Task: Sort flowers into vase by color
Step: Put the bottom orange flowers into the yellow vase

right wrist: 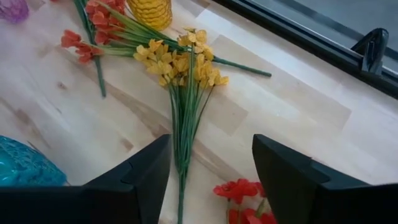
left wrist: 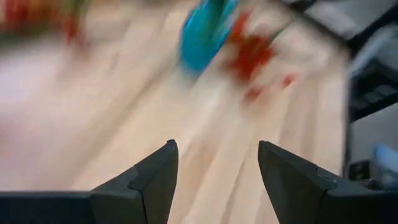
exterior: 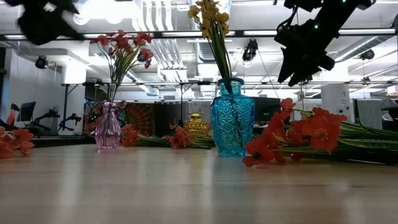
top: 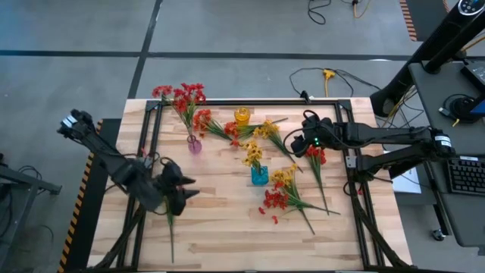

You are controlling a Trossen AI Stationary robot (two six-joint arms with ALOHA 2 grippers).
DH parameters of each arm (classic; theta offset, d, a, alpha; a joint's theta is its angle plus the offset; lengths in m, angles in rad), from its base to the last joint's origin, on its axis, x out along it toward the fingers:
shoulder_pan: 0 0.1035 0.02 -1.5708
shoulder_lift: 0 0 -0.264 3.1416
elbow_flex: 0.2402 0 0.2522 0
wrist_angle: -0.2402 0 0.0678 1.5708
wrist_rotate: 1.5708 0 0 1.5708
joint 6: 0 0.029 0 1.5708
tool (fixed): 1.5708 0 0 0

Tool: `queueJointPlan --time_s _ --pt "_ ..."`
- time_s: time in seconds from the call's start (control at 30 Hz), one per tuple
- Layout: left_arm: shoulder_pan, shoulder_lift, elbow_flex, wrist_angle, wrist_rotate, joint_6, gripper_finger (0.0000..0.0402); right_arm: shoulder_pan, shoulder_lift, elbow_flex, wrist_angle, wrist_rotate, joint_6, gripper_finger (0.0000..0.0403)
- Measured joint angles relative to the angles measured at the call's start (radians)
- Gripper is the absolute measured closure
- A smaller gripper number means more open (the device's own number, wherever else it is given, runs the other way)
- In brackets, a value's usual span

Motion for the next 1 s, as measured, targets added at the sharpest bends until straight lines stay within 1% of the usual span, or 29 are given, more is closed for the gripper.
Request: queueJointPlan --time_s 0.1,0.2,0.27,0.3,0.4,0.53,0.63,0.77,0.93,1.0 --pt "0.0 0.094 0.072 -0.182 0.137 -0.232 0.0197 0.0 0.0 0.0 0.0 0.0 0.0 0.0178" --pt "0.0 0.191 0.15 -0.332 0.303 -0.388 0.0197 0.0 0.0 0.0 0.0 0.0 -0.007 0.0177" --pt "-0.003 0.259 0.206 -0.414 0.402 -0.457 0.0197 0.0 0.0 0.0 0.0 0.0 -0.012 0.0177" --pt "-0.008 0.292 0.23 -0.453 0.434 -0.48 0.0197 0.0 0.0 0.0 0.0 0.0 -0.012 0.0177" --pt "-0.026 0.383 0.283 -0.553 0.498 -0.525 0.0197 0.0 0.0 0.0 0.0 0.0 -0.015 0.0175" --pt "-0.038 0.448 0.309 -0.558 0.606 -0.602 0.0197 0.0 0.0 0.0 0.0 0.0 -0.029 0.0175" --pt "-0.044 0.476 0.312 -0.556 0.62 -0.653 0.0197 0.0 0.0 -0.001 0.0 0.0 -0.039 0.0174" --pt "-0.045 0.481 0.304 -0.555 0.622 -0.741 0.0197 0.0 -0.001 -0.001 0.0 0.0 -0.053 0.0174" --pt "-0.046 0.484 0.301 -0.553 0.622 -0.811 0.0196 0.0 -0.001 -0.001 0.0 0.0 -0.059 0.0174" --pt "-0.047 0.496 0.301 -0.552 0.622 -0.817 0.0193 0.0 -0.001 -0.001 0.0 0.0 -0.06 0.0174"
